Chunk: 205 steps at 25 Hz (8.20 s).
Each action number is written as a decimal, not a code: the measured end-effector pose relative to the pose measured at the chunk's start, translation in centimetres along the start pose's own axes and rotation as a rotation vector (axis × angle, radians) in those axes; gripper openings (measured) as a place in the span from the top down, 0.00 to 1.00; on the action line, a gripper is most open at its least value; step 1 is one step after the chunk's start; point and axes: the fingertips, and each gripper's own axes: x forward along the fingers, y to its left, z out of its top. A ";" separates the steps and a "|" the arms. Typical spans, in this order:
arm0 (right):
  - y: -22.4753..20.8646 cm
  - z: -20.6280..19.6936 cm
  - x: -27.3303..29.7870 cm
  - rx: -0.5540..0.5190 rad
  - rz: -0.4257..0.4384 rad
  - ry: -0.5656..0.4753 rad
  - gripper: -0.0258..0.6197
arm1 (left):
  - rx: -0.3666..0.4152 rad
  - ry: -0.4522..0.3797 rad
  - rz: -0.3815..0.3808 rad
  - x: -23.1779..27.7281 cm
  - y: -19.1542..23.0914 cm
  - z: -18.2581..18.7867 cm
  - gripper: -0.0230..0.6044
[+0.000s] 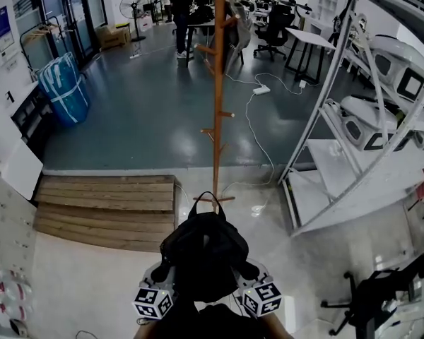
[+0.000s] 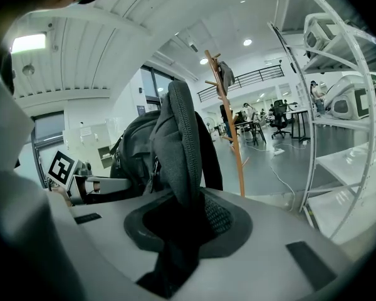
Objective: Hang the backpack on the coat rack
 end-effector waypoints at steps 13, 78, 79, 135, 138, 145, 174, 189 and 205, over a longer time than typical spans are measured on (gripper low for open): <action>-3.2 2.2 6.5 0.021 -0.099 -0.001 0.84 | -0.002 0.021 -0.089 7.9 4.7 2.4 0.89; -15.3 1.6 37.3 0.220 -0.371 0.106 0.84 | -0.004 0.267 -0.344 39.5 25.7 3.6 0.89; -15.5 1.4 37.4 0.225 -0.373 0.107 0.84 | -0.001 0.272 -0.346 39.9 25.8 3.4 0.89; -28.1 -4.2 43.9 0.316 -0.430 0.156 0.84 | 0.048 0.402 -0.321 55.4 26.6 -0.9 0.89; -28.3 -4.3 43.8 0.318 -0.432 0.155 0.83 | 0.048 0.395 -0.319 55.5 26.7 -0.9 0.89; -28.7 -4.4 43.6 0.319 -0.442 0.157 0.78 | 0.044 0.395 -0.337 55.5 26.5 -1.0 0.89; -23.9 -3.1 39.6 0.251 -0.265 0.144 0.61 | -0.003 0.364 -0.190 47.0 24.9 -0.2 0.63; -18.0 -1.7 30.2 0.272 -0.207 0.121 0.77 | -0.013 0.157 -0.104 33.9 18.0 3.2 0.74; -11.3 -0.5 17.6 0.222 -0.183 0.034 0.94 | 0.120 -0.030 0.023 16.0 7.1 4.1 0.93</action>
